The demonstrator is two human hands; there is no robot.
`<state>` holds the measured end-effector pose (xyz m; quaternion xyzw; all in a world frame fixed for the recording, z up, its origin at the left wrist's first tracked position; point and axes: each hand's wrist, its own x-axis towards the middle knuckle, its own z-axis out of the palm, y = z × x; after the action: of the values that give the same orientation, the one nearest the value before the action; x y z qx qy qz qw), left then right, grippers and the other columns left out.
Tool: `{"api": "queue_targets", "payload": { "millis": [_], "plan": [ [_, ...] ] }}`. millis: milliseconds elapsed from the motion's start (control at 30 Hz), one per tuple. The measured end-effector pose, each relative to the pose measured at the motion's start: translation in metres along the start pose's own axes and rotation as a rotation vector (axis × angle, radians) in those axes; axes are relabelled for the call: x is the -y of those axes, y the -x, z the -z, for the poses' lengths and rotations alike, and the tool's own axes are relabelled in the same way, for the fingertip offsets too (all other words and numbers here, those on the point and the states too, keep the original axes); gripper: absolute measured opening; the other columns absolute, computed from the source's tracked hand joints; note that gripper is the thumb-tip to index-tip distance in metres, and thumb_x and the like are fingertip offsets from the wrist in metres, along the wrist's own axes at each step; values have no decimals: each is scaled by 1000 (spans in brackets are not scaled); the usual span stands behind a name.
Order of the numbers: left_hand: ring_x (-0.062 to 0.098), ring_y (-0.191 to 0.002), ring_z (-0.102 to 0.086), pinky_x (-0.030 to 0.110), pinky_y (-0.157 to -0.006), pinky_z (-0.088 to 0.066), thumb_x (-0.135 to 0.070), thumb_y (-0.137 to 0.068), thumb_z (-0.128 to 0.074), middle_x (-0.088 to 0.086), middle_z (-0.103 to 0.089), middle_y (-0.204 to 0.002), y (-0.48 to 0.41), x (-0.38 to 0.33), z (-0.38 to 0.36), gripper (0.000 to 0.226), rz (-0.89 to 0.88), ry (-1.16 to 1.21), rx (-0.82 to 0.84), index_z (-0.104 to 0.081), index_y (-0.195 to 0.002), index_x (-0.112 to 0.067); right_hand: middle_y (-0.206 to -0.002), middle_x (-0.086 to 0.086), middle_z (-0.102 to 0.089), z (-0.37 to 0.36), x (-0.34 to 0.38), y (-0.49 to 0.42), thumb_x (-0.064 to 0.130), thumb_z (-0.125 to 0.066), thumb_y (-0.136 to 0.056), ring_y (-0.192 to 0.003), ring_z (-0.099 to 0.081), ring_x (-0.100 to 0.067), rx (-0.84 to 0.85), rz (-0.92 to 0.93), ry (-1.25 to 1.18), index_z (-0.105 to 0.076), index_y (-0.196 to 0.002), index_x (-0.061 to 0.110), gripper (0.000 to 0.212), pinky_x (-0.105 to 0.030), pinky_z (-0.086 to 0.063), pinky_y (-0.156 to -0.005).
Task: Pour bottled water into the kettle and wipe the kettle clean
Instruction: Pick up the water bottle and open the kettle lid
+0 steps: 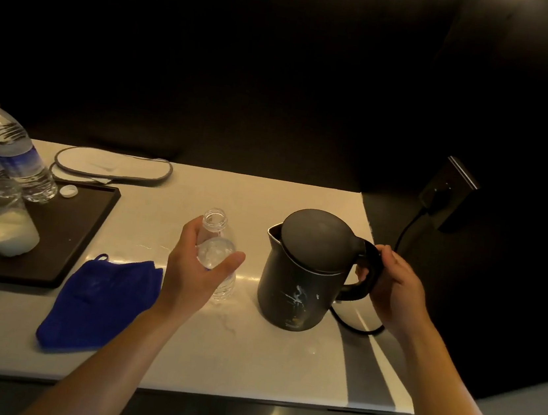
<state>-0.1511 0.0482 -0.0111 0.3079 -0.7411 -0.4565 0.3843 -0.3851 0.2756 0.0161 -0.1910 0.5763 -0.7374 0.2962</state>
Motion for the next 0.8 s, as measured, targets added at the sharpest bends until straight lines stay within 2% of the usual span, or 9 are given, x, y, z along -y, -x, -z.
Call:
{"api": "queue_targets", "payload": {
  "millis": [67, 167, 300, 467, 567, 633, 667, 733, 800],
  "plan": [
    [20, -111, -62, 6, -79, -48, -56, -71, -81, 2, -63, -130, -2, -1, -5, 83, -12, 28, -38, -46, -137, -20, -77, -11, -55, 1, 0, -1, 42, -58, -95, -68, -53, -19, 5, -17, -16, -68, -99, 7, 37, -38, -40, -78],
    [20, -109, -63, 14, -82, -48, -57, -67, -78, 5, -66, -126, -1, -1, -14, 81, -10, 58, -108, -49, -132, -19, -80, -13, -56, 2, -1, -1, 37, -53, -99, -65, -55, -17, 17, -23, -50, -74, -95, 13, 32, -36, -41, -77],
    [13, -99, -63, 3, -74, -48, -57, -72, -74, 2, -65, -122, -2, -1, -23, 73, -24, 43, -203, -50, -130, -20, -77, -12, -56, 0, -1, 0, 33, -50, -101, -65, -55, -17, 20, -17, -75, -73, -94, 13, 32, -35, -41, -76],
    [-14, -100, -58, -2, -74, -43, -59, -74, -72, -5, -60, -117, -4, -1, -26, 68, -45, 65, -224, -48, -127, -25, -77, -10, -57, -2, -2, 3, 25, -47, -104, -65, -54, -16, -4, -1, -98, -64, -99, 4, 27, -35, -41, -74],
    [-17, -101, -57, -2, -75, -43, -54, -75, -74, -5, -60, -117, -5, 2, -27, 63, -50, 67, -238, -46, -125, -30, -77, -8, -57, -4, -1, 5, 24, -42, -105, -66, -55, -15, -25, 13, -56, -61, -103, 1, 31, -37, -40, -77],
    [-16, -102, -56, -2, -77, -43, -51, -75, -75, -4, -61, -119, -5, 3, -28, 61, -50, 71, -244, -45, -125, -33, -83, -9, -62, -6, 1, 6, 26, -41, -107, -73, -60, -16, -56, 20, 6, -63, -106, 0, 34, -40, -42, -85],
    [-15, -103, -56, -1, -77, -44, -52, -76, -75, -3, -61, -119, -5, 4, -28, 61, -48, 79, -245, -45, -125, -33, -91, -8, -67, -7, 2, 7, 27, -40, -109, -83, -64, -15, -82, 38, 79, -67, -107, 3, 36, -42, -43, -93],
    [-11, -103, -58, 0, -78, -45, -53, -75, -74, 0, -63, -120, -5, 5, -28, 61, -48, 97, -246, -44, -125, -34, -110, 1, -73, -12, 8, 9, 38, -36, -111, -108, -65, -13, -119, 145, 332, -74, -112, 24, 41, -44, -41, -105],
    [-2, -102, -61, 1, -78, -46, -53, -75, -74, 4, -63, -121, -5, 7, -29, 64, -51, 112, -243, -44, -127, -31, -118, 17, -68, -20, 15, 12, 63, -37, -103, -116, -61, -6, -87, 285, 549, -65, -125, 48, 38, -40, -44, -101]
  ]
}}
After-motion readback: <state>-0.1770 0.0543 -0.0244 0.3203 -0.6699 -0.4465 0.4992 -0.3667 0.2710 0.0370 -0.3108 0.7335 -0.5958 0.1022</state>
